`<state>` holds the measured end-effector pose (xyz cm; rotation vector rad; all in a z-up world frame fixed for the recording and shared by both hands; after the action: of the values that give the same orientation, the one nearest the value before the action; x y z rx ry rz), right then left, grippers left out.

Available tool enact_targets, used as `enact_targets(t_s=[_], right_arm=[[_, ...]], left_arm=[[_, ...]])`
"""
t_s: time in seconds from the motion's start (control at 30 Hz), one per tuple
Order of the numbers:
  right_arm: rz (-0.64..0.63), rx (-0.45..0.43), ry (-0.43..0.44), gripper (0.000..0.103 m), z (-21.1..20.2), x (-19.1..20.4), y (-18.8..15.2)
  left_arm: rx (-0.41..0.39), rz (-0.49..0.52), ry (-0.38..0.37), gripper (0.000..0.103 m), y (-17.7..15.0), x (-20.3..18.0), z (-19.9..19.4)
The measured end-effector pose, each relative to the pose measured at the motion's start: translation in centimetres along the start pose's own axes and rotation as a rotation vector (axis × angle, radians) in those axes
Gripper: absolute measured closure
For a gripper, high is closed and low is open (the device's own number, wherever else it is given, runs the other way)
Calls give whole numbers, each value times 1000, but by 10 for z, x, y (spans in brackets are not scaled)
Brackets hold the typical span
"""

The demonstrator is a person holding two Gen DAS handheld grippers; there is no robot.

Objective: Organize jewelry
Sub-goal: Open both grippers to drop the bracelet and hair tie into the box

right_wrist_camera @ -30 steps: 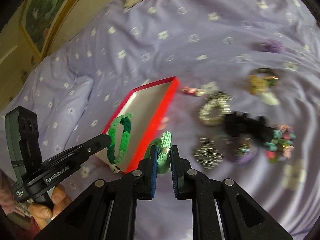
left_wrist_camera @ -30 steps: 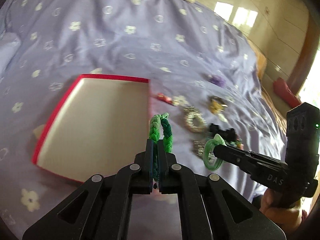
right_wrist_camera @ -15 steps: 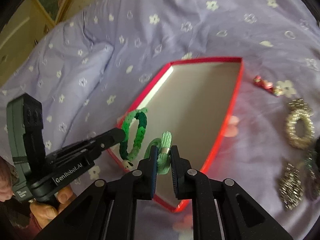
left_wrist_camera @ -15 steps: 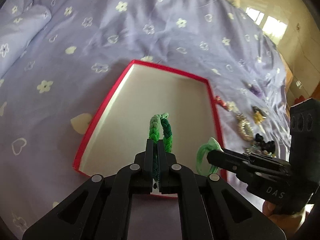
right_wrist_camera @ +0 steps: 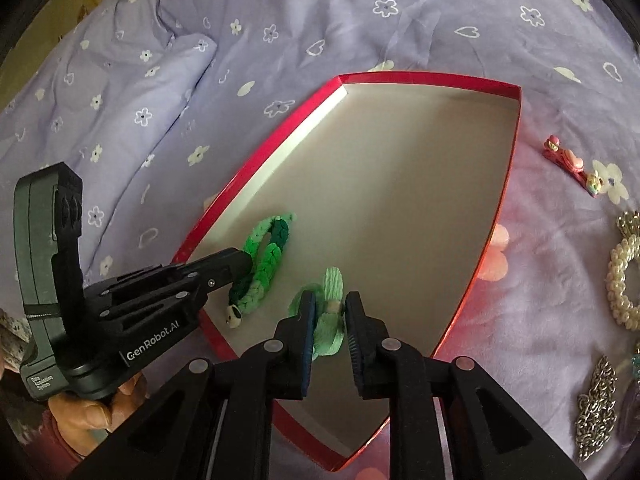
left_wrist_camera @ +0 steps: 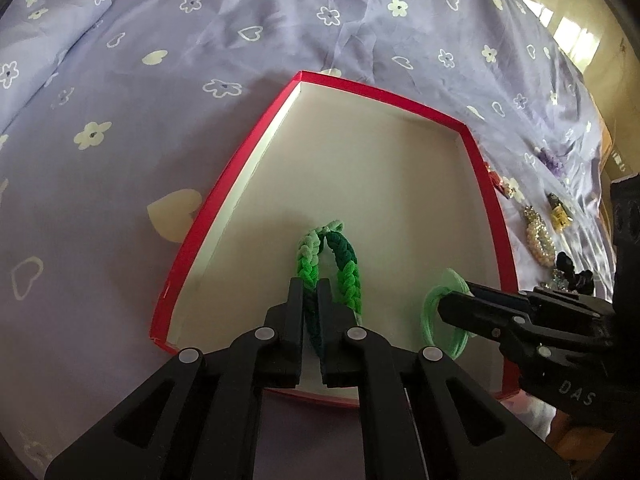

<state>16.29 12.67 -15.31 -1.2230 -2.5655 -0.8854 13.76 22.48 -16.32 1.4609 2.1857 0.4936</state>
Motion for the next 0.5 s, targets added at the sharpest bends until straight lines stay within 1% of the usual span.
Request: enact_targets(t_s=[0.07,0.1,0.17,0.23,0.27,0.3,0.37,0.4,0.43,0.47,0.5], right_arm=[[-6,-2,3,76,-1,2,1],[-10,-5,2,75,-2,2,0],[-15,-13,-13,73,-4,2,1],[-15,-25,-16,71,-8,2,1],[-11,-31,-15,71,-11,1,1],[-5,-40,-12,71,-15,0,-1],[7,-63,-6,71,-26,-2,-2],[14,-77,-3,71,-32,-2,-4],[22,-94,2,68,-39,-3,-5],[31,-107,6,64,-44,-4,-6],[39,-119,5,63,-50,-6,-7]], left_arm=[[-1,7,9,97,1,0,-1],[0,7,12,94,0,0,-2],[-5,2,11,90,1,1,-6],[-9,-5,19,83,1,3,-10],[-14,-12,20,75,1,4,-14],[-22,-16,19,72,2,5,-17],[-33,-15,20,72,3,4,-23],[-40,-14,19,70,4,2,-28],[-43,-14,18,67,5,0,-30],[-50,-15,15,64,5,-3,-34],[-54,-13,12,64,5,-5,-36]])
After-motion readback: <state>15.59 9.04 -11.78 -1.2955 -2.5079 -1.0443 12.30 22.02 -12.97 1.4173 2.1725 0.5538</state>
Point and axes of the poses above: each gripper's, at about its wrist camera, not at the fingertips, and z roughly the way its jaws point, x to its left, y to its top, the point moved 10 cm from there along z, roughly the way its jaws point, and after that the axes turned 2 degrees about y, right-handed, at the moved point
